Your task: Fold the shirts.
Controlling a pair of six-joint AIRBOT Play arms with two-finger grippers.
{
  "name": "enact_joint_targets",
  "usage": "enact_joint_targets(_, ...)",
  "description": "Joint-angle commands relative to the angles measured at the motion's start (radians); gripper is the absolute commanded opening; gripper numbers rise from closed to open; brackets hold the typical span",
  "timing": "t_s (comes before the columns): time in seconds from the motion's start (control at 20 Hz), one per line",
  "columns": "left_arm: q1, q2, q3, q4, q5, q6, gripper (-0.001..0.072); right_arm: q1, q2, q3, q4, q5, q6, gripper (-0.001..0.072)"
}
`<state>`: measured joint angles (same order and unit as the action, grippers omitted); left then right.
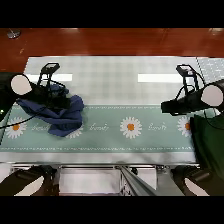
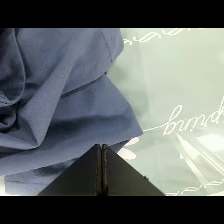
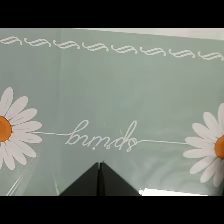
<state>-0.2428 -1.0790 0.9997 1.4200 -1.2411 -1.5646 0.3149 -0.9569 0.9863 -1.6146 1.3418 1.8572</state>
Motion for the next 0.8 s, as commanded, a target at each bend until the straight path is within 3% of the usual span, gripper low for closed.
enact_joint_targets(0.0, -0.001, -0.001, 0.0, 0.0, 0.0, 0.0, 0.0028, 0.0, 0.0, 0.0, 0.0, 0.0, 0.0, 0.0017)
enact_joint_targets(0.55, -0.001, -0.001, 0.0, 0.0, 0.003, 0.0, 0.0028, 0.0, 0.0, 0.0, 0.0, 0.0, 0.0, 0.0017)
enact_joint_targets(0.75, -0.001, -0.001, 0.0, 0.001, 0.064, 0.0, 0.0031, 0.0, 0.0, 0.0, -0.001, -0.108, 0.0, 0.0017)
